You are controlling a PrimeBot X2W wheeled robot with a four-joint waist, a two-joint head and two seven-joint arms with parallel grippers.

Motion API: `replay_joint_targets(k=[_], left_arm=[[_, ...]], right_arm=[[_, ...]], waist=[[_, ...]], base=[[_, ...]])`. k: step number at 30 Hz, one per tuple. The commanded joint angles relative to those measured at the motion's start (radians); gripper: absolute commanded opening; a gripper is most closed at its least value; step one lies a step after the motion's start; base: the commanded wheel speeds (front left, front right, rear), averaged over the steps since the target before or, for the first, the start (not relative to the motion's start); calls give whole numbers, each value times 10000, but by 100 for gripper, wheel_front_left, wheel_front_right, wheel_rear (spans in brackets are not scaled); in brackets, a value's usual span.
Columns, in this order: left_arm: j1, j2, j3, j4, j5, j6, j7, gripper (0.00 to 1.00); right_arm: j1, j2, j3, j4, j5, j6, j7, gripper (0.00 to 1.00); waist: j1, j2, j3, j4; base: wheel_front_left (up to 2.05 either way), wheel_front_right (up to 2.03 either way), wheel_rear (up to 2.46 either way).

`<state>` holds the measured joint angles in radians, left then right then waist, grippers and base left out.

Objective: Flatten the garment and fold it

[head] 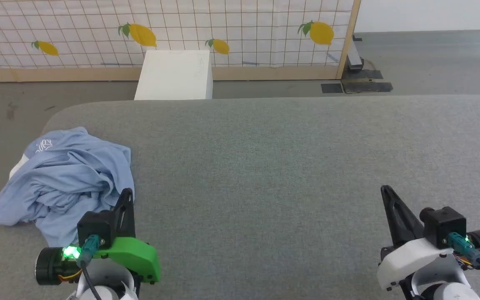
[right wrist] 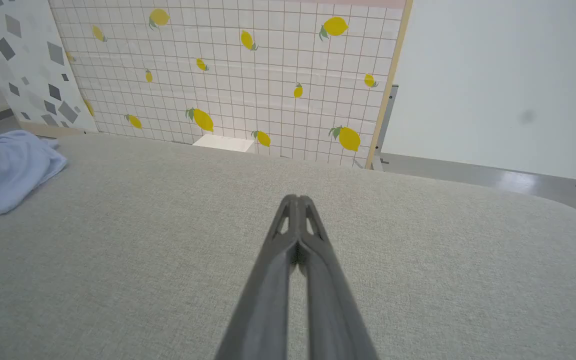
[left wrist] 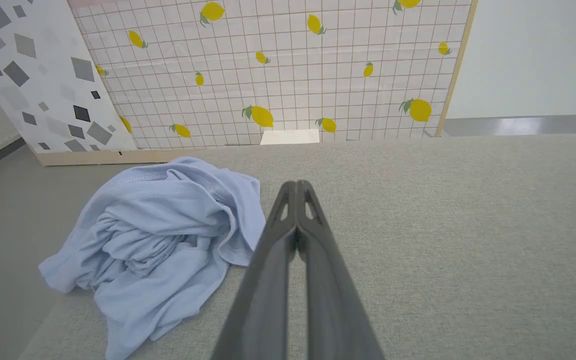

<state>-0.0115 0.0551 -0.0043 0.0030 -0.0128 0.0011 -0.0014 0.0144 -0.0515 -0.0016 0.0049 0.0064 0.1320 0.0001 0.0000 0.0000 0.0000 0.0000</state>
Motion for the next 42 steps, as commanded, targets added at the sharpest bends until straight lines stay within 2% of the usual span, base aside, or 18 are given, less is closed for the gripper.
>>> replay_joint_targets(k=[1, 15, 16, 17, 18, 32, 42], left_arm=[[115, -49, 43, -30, 128, -11, 14, 0], [115, -49, 43, -30, 128, -11, 14, 0], [1, -2, 2, 0, 0, 0, 0, 100], [-3, 0, -8, 4, -15, 1, -2, 0], [-4, 2, -16, 5, -29, 1, -3, 100], [-230, -1, -280, 359, -286, 146, -260, 100], [-401, 46, -438, 699, -536, 311, -552, 100]], right_arm=[[-144, 13, 16, -49, -64, -13, -1, 0], [-144, 13, 16, -49, -64, -13, -1, 0], [-1, 0, 2, 2, 0, 0, 0, 100], [1, 0, -3, 4, 5, 0, -2, 0], [7, 0, -3, 8, 5, 0, -2, 100], [-25, 0, -115, 80, 53, -1, -176, 100], [-61, 1, -153, 178, 144, -3, -398, 100]], waist=[[0, 0, 0, 0], [0, 0, 0, 0], [0, 0, 0, 0], [0, 0, 0, 0], [0, 0, 0, 0], [0, 0, 8, 272], [0, 0, 20, 1123]], base=[[0, 0, 0], [0, 0, 0], [0, 0, 0], [0, 0, 0], [0, 0, 0], [0, 0, 0], [0, 0, 0]])
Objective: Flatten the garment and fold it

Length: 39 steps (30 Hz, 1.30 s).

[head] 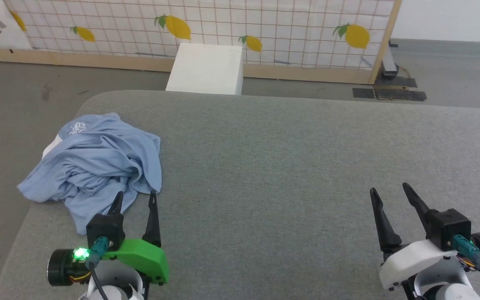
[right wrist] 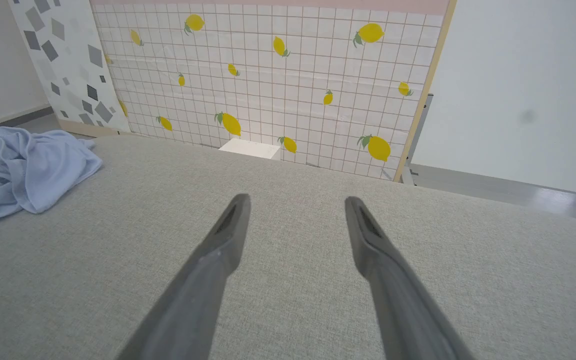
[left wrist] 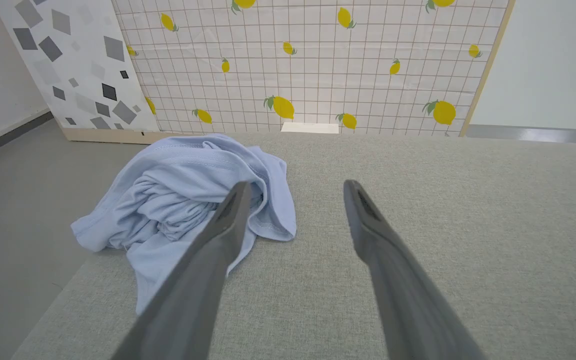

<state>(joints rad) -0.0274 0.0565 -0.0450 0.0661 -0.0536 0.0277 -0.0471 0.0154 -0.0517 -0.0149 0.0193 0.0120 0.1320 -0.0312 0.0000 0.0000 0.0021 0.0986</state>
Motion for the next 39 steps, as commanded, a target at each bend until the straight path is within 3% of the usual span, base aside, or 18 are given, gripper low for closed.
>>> replay_joint_targets(k=[1, 18, 39], left_arm=[[-248, 37, -44, 91, -144, 56, -118, 100], [-333, 69, -165, 409, -479, 260, -510, 100], [-301, 81, -98, 640, -894, 438, -937, 100]], right_arm=[[-71, 3, -15, 47, 101, -3, -99, 100], [-116, 5, -55, 237, 264, -5, -383, 100], [-109, 8, 9, 444, 429, -7, -670, 100]], waist=[[0, 0, -2, 209], [0, 0, 7, 1411], [0, 0, -25, 2399]], base=[[0, 0, 0], [0, 0, 0], [0, 0, 0]])
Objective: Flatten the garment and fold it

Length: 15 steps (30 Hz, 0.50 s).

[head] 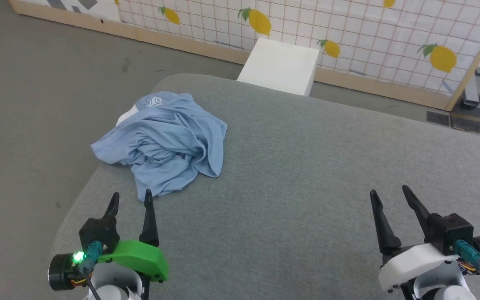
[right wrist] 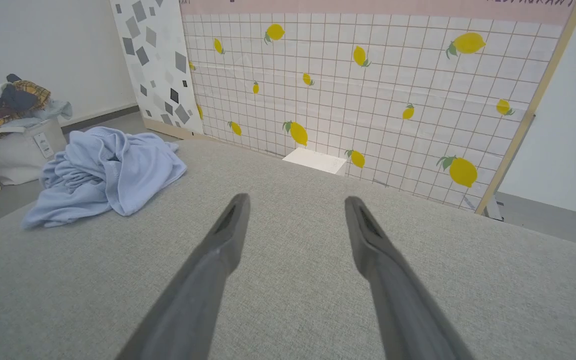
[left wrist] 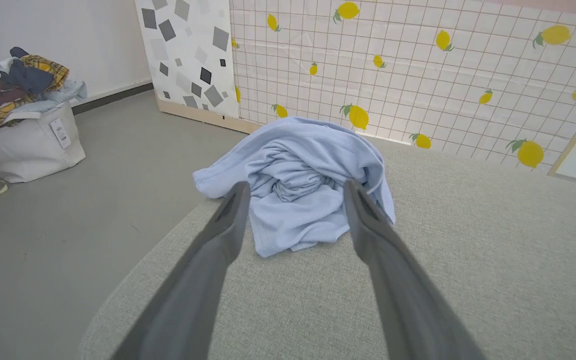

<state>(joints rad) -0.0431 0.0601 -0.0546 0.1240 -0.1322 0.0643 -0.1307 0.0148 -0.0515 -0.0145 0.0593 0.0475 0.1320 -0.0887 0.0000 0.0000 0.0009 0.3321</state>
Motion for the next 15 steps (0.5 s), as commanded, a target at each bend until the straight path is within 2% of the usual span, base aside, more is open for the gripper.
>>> replay_joint_targets(k=[1, 15], left_arm=[[-135, 47, 3, 81, -126, 78, -124, 100], [-173, 22, 58, 206, -348, 242, -410, 100]], right_arm=[[-105, 6, 6, 50, 88, -7, -108, 100], [-117, 8, -69, 92, 161, -9, -248, 100]], waist=[[0, 0, -17, 111], [0, 0, 7, 774]], base=[[0, 0, 0], [0, 0, 0]])
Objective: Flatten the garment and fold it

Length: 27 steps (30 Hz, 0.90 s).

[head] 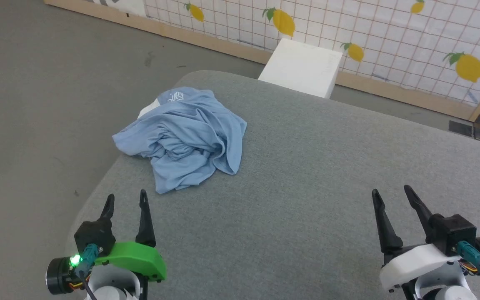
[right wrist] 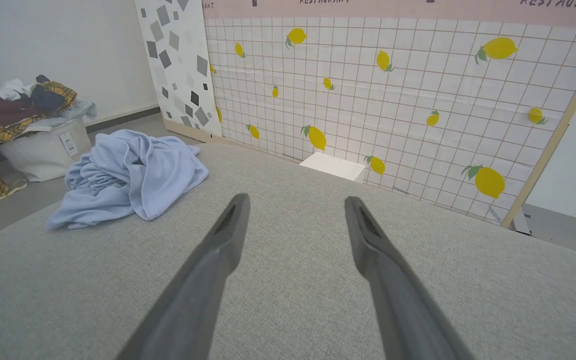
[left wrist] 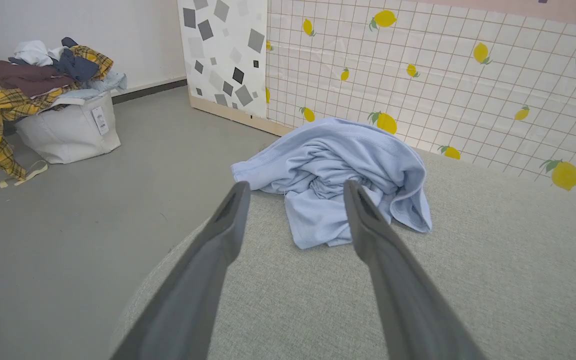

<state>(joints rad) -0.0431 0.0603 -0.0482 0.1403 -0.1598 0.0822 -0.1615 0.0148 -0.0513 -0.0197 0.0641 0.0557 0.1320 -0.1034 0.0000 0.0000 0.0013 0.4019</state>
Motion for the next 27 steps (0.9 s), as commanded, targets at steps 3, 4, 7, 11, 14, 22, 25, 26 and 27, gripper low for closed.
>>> replay_joint_targets(k=[3, 4, 7, 11, 14, 22, 25, 26, 27], left_arm=[[-168, 8, 1, 87, -125, 94, -165, 100], [-166, 5, 2, 102, -139, 102, -183, 100], [-169, -6, -8, 151, -186, 132, -247, 100], [-183, -19, -12, 207, -251, 171, -329, 100], [-189, -29, -25, 256, -302, 200, -388, 100], [-255, -49, -35, 406, -431, 254, -557, 100], [-279, -55, -40, 456, -473, 277, -620, 100], [-283, -56, -42, 468, -482, 283, -634, 100], [-293, -59, -44, 489, -495, 294, -657, 100]], right_arm=[[-110, 6, -20, 57, 105, -9, -136, 100], [-109, 6, -21, 58, 113, -9, -144, 100], [-111, 7, -25, 65, 133, -9, -171, 100], [-120, 7, -11, 88, 173, -10, -206, 100], [-123, 7, 2, 101, 200, -10, -231, 100], [-133, 8, -10, 136, 253, -11, -327, 100], [-140, 9, -29, 165, 275, -11, -368, 100], [-142, 9, -31, 172, 282, -11, -376, 100], [-146, 9, -34, 182, 292, -11, -391, 100]], waist=[[0, 0, -6, 226], [0, 0, -8, 269], [0, 0, -11, 422], [0, 0, -11, 621], [0, 0, 1, 757], [0, 0, 85, 1136], [0, 0, 109, 1297], [0, 0, 111, 1334], [0, 0, 117, 1393]], base=[[0, 0, 0], [0, 0, 0], [0, 0, 0], [0, 0, 0], [0, 0, 0], [0, 0, 0], [0, 0, 0], [0, 0, 0], [0, 0, 0]])
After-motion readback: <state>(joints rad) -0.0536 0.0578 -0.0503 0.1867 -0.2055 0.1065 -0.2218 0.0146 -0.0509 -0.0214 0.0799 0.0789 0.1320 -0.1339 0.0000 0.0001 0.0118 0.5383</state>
